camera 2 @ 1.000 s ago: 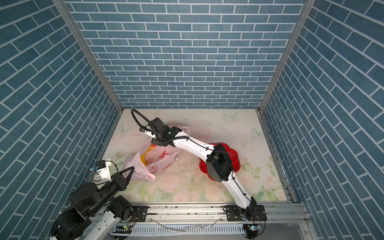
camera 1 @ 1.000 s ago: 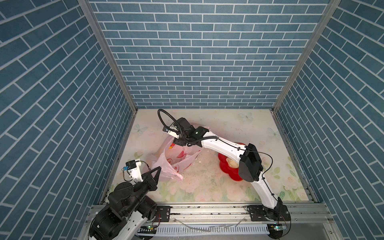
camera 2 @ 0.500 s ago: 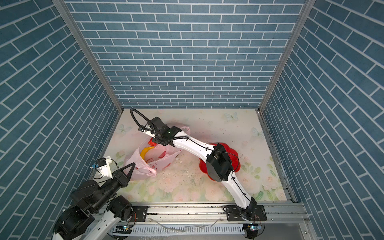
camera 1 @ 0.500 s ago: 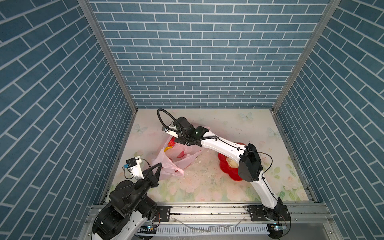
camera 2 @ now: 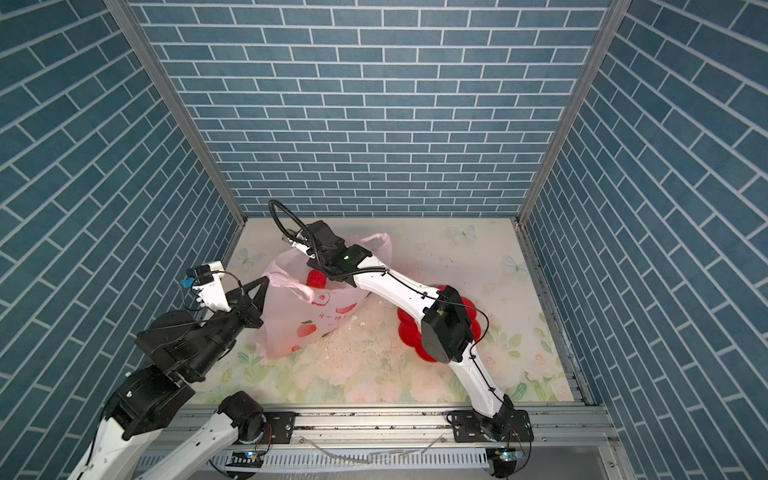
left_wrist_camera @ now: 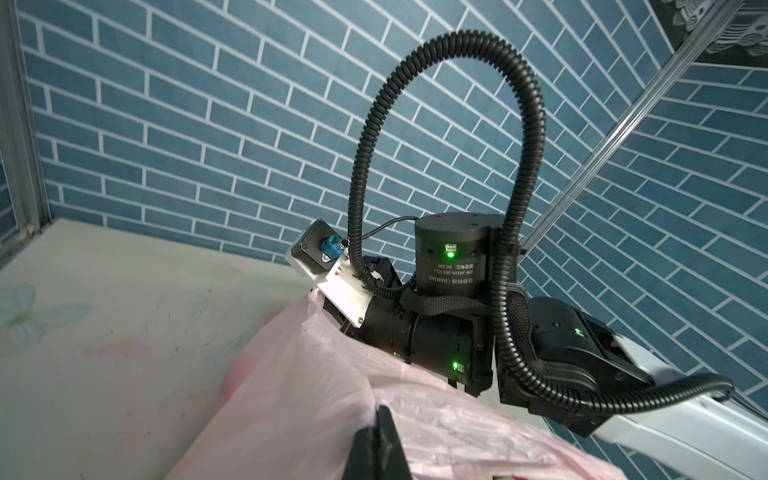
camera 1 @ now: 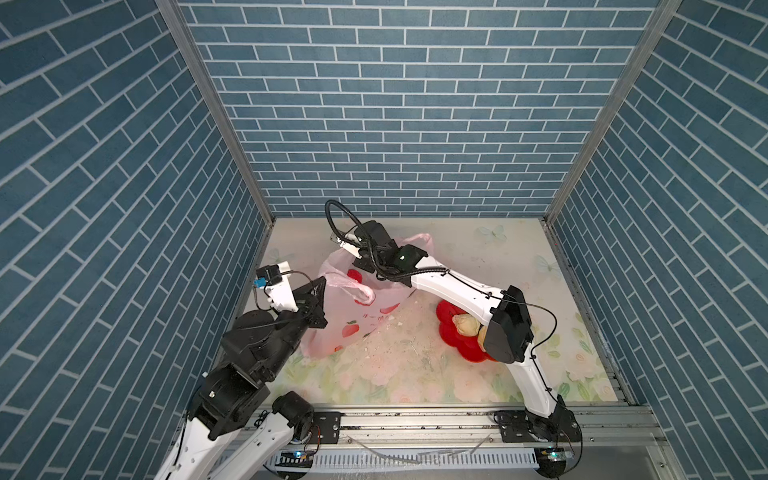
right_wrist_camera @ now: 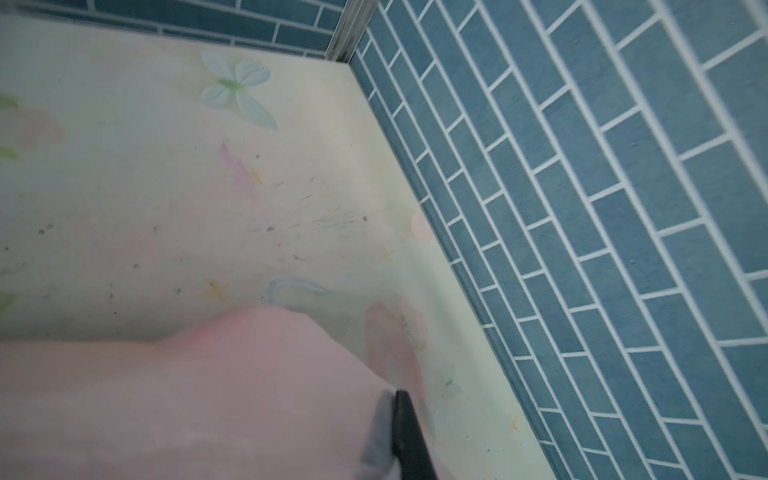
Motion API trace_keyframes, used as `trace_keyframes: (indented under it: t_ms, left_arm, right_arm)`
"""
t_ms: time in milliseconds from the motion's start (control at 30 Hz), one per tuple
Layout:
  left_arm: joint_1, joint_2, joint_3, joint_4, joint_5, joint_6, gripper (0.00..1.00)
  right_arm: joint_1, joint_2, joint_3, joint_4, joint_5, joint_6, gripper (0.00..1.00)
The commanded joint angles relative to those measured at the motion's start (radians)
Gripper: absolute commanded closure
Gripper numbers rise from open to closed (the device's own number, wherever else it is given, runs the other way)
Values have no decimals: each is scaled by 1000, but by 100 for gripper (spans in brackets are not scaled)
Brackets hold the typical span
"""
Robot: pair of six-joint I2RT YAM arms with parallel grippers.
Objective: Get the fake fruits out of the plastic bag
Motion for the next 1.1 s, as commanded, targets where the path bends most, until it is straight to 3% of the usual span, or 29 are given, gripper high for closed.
trace_keyframes:
  t_ms: [0, 167, 333, 467, 567, 833, 967, 1067]
  left_arm:
    - [3, 38, 80, 28, -8, 108, 100]
    - [3, 121, 237, -33, -15, 176, 100]
    - [11, 297, 390, -88, 16, 229, 100]
    - [74, 349, 406, -121, 67, 236, 100]
    - [209, 354, 360, -141, 181, 190, 100]
    - [693, 462, 194, 54, 702, -31, 100]
    - [739, 520, 178, 87, 812, -64, 100]
    - [739, 476, 107, 54, 839, -75, 100]
  right_arm:
    - [1, -85, 58, 67, 26, 38, 100]
    - [1, -77, 87, 12, 34, 61, 100]
    - [-6, -68, 74, -27, 46, 111, 100]
    - [-17, -87, 38, -13, 61, 139, 100]
    - [-35, -82, 63, -27, 45, 151, 100]
    - [-90, 87, 325, -125, 18, 170, 100]
    - [-92, 95, 333, -174, 18, 195, 100]
    - [-82, -35, 89, -105, 12, 237, 100]
